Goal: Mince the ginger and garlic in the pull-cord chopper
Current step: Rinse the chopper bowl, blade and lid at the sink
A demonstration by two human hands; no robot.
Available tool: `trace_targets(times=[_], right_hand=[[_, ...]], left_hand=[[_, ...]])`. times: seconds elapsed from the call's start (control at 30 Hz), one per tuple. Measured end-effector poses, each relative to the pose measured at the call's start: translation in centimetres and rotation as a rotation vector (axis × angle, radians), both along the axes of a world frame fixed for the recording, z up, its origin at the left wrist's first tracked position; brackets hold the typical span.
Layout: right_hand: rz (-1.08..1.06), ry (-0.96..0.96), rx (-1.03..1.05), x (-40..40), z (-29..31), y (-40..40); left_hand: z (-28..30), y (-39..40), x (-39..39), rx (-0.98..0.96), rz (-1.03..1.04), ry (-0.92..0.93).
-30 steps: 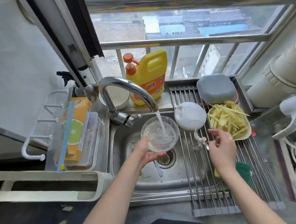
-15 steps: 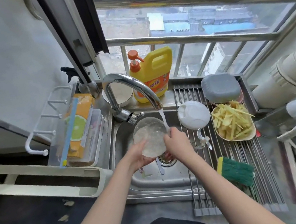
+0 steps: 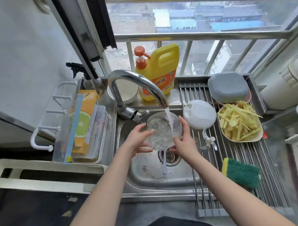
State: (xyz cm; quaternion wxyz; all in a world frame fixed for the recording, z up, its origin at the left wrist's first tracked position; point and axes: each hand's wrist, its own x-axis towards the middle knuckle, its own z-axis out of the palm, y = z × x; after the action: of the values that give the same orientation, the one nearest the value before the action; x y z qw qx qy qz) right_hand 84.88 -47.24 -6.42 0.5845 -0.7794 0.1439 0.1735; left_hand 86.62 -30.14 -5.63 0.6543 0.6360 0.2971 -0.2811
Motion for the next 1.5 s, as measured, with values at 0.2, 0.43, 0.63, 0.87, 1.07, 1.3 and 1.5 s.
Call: trace_targets(times=[0.2,0.43,0.63,0.87,1.07,1.3,1.5], right_hand=[[0.344,-0.396,-0.526,0.5,0.6,-0.1],[0.080,-0.026,0.291,-0.7,0.2,0.2],[-0.270,0.511,0.773,0.8,1.2,0.0],[0.194,-0.207,-0.152,2.4,2.3,0.9],[0.916,-0.411,-0.683,1.9,3.2,1.4],[0.489,-0.340,-0.683,2.9,2.8,1.5],[0.976,-0.127,-0.580,1.7,3.0,2.2]], left_hand=[[-0.4,-0.1,0.3,-0.621,0.259,0.116],[-1.1,-1.0,0.9,-0.439,0.487,0.095],[-1.2,-1.9,1.8,-0.245,0.246,0.009],[-0.2,-0.9,1.1,-0.430,-0.091,0.245],[0.4,-2.6,1.3,-0.406,0.158,0.226],[0.3,-2.9,0.4,-0.280,0.088,0.094],[-0.1,-2.7,0.3,-0.278,0.228,-0.012]])
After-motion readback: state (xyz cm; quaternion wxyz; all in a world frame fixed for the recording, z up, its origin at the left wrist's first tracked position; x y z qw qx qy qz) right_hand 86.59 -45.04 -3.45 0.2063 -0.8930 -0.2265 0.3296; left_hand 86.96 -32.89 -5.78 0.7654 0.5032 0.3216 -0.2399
